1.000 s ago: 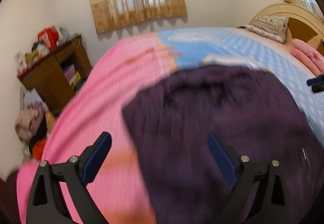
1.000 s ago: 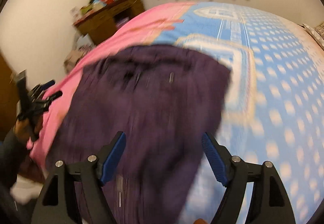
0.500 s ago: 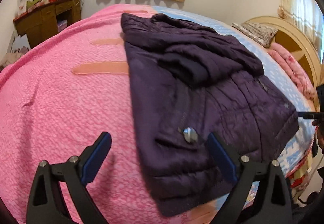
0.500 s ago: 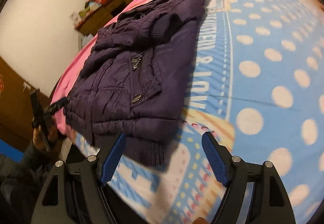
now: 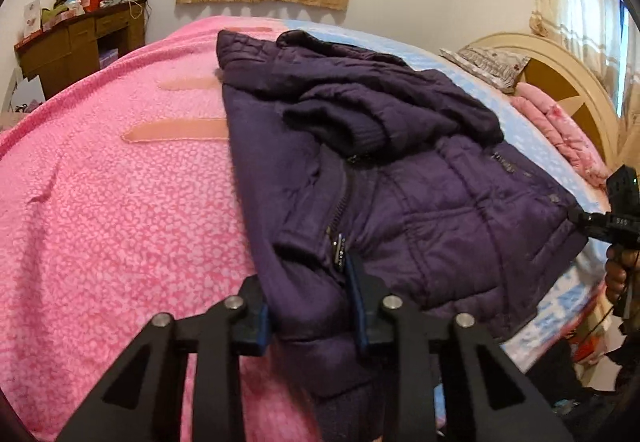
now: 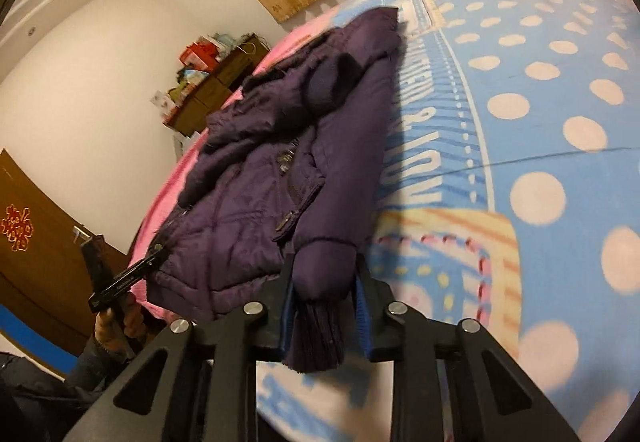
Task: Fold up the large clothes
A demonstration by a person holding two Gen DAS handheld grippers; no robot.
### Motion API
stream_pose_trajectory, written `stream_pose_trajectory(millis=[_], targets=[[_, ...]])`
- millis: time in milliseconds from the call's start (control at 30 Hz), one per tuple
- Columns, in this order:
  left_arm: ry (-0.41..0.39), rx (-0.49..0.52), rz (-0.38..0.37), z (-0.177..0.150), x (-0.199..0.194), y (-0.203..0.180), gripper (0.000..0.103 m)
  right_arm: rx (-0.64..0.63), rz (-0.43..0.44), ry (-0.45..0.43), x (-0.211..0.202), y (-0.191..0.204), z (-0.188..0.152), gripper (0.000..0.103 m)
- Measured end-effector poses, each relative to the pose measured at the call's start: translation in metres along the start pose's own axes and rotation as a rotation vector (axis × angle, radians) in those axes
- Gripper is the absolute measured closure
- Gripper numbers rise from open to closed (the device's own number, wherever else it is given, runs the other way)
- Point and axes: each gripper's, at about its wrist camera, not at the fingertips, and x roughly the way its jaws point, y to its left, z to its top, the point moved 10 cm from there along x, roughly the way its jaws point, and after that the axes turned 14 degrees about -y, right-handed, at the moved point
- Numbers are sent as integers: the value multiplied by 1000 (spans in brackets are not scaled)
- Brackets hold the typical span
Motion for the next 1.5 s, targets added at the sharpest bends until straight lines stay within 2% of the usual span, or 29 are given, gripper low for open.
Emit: stream_pose_trajectory(millis=[67,200,333,433,567,667,767,900,967,1033,1067,1133,1167,1200,1233,1267,1300,1367,1400,1433,1467,1500], targets=[[24,1,-23,2,-13,-6,75,10,30,-21,-18,13,-1,79],[54,-54,-116,14,-48,-19,76,61,92,-85,-54,35,4,80],[149,-99,-146,20,-70,-18,76,59,134,-153,-84,60,19,80],[152,-120,-157,37,-81,-16,77,41,162,-189,-96,81,29,81],[130,-113,-190,78,-77,-16,77,21,183,-238,-93,98,56,81],[121,-139,-235,113,-57,-12,77,53,199,-284,-77,99,96,81],[106,-238,-284,158,-31,-2,77,93,205,-301,-46,98,146,81],[90,-314,-313,202,17,15,77,125,150,-300,11,80,209,81],[116,-373,-296,211,55,24,77,162,119,-289,39,65,229,81],[150,-378,-256,216,99,38,77,149,54,-279,74,47,247,81],[175,-428,-235,214,121,46,77,151,30,-272,92,38,253,81],[217,-447,-193,209,155,59,71,136,-31,-246,135,13,261,80],[260,-477,-173,203,171,64,71,159,-67,-243,156,-5,262,74],[331,-562,-153,193,190,73,70,137,-103,-227,174,-17,263,65],[372,-615,-145,188,198,77,70,116,-146,-213,187,-29,262,41],[390,-643,-153,187,198,80,69,117,-197,-211,196,-44,262,26],[403,-680,-187,189,199,80,64,138,-202,-221,200,-53,263,25],[385,-688,-235,194,187,79,54,158,-130,-208,201,-52,261,25],[369,-681,-250,197,178,80,42,121,-134,-213,197,-51,261,25],[352,-667,-247,201,173,83,23,85,-162,-215,193,-52,261,25],[312,-641,-214,207,166,91,15,51,-171,-212,189,-50,260,25],[272,-626,-183,213,164,100,1,35,-156,-216,185,-46,259,25]])
